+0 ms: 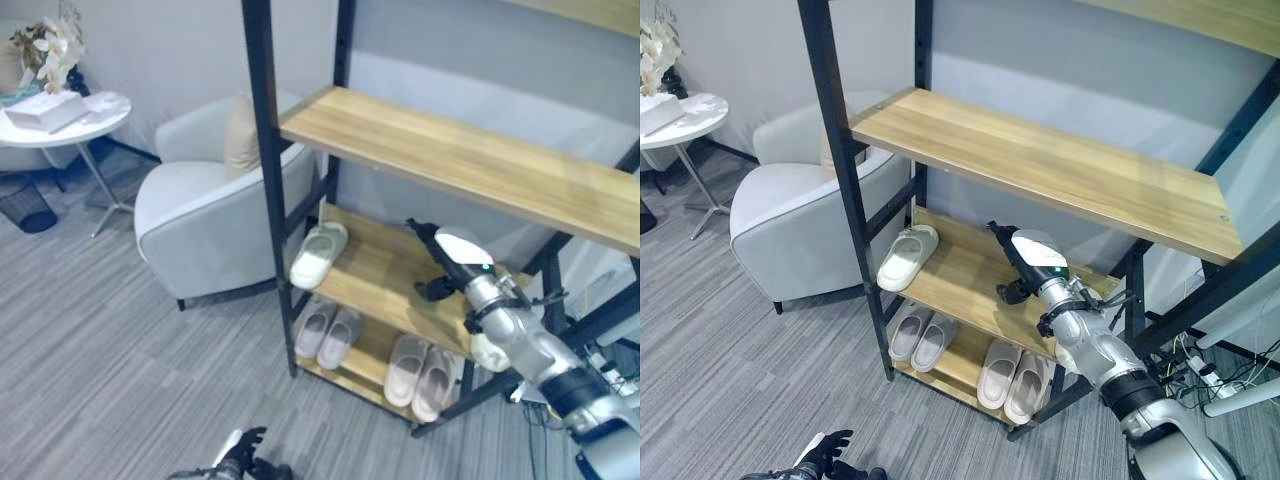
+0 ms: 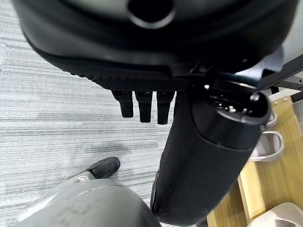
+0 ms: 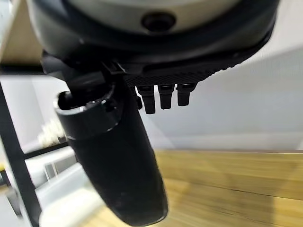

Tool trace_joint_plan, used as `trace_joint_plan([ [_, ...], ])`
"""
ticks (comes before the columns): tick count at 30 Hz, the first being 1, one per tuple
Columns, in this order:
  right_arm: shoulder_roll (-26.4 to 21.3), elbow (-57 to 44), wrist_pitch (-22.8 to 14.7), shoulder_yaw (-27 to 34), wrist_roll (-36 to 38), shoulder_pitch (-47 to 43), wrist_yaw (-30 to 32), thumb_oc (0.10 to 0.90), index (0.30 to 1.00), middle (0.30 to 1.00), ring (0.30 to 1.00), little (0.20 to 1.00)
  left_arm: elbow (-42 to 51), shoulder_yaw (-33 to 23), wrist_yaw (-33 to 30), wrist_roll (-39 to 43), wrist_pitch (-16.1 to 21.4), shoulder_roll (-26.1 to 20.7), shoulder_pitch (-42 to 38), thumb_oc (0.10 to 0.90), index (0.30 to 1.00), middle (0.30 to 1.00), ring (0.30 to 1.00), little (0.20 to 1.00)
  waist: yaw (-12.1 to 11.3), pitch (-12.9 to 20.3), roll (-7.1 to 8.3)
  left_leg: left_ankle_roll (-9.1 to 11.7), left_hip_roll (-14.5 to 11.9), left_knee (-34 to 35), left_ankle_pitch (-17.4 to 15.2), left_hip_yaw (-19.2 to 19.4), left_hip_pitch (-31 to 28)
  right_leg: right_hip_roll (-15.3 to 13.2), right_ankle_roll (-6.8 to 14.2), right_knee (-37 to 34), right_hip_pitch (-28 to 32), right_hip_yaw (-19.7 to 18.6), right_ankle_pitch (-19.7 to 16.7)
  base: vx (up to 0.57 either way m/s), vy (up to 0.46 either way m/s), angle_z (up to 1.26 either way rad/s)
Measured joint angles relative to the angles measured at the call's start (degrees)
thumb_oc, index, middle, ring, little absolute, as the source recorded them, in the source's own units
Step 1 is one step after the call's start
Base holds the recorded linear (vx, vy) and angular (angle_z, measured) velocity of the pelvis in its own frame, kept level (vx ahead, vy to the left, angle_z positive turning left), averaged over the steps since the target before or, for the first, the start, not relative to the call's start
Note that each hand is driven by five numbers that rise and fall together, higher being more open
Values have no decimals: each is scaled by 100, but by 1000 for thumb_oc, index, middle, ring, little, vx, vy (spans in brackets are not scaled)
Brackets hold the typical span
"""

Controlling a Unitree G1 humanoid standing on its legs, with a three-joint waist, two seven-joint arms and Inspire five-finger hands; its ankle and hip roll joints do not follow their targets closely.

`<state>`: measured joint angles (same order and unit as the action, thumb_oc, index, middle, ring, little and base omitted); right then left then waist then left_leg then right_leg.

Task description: Arrange the slippers neatly on the shoe rack.

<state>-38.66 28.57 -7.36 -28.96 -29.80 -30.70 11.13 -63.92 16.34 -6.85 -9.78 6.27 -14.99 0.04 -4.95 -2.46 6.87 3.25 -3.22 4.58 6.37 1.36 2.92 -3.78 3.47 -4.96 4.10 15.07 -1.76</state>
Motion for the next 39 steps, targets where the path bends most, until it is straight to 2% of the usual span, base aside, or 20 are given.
trace_joint_plan([
  [10, -378, 794, 56, -652, -608, -644, -25, 800, 900, 900, 900, 900, -50, -3, 0, 16, 7, -41, -138, 800, 900, 900, 900, 900, -17, -195, 117, -32, 36, -1, -10, 6, 20, -37, 12, 2, -21, 4, 2, 0, 0, 0],
  [18, -981, 1073, 137, -854, -849, -781, -82, 800, 900, 900, 900, 900, -86, -15, 0, 47, 26, -76, -190, 800, 900, 900, 900, 900, 3, -238, 190, -39, 33, -1, -6, 3, 188, -39, 26, 3, -189, 4, -16, 0, 0, 0],
  [21, -1033, 1306, 142, -870, -851, -777, -101, 800, 900, 900, 900, 900, -85, -12, 1, 49, 40, -90, -199, 800, 900, 900, 900, 900, 20, -251, 210, -40, 35, -1, -6, 8, 241, -44, 28, 3, -253, -3, -24, -1, 4, -1],
  [29, -1186, 1701, 162, -870, -855, -735, -140, 800, 900, 900, 900, 900, -86, 35, 4, 52, 38, -97, -276, 800, 900, 900, 900, 900, 47, -292, 202, -63, 48, -2, 12, 9, 392, -69, 32, 4, -403, -2, -42, -9, 2, 0],
  [39, -1373, 1626, 170, -866, -1063, -728, -247, 800, 900, 900, 900, 900, -79, 35, 1, 111, 42, -69, -438, 800, 900, 900, 900, 900, 86, -529, 114, -81, 59, -3, 43, 12, 602, -82, 34, 5, -616, -11, -88, -17, 3, -1],
])
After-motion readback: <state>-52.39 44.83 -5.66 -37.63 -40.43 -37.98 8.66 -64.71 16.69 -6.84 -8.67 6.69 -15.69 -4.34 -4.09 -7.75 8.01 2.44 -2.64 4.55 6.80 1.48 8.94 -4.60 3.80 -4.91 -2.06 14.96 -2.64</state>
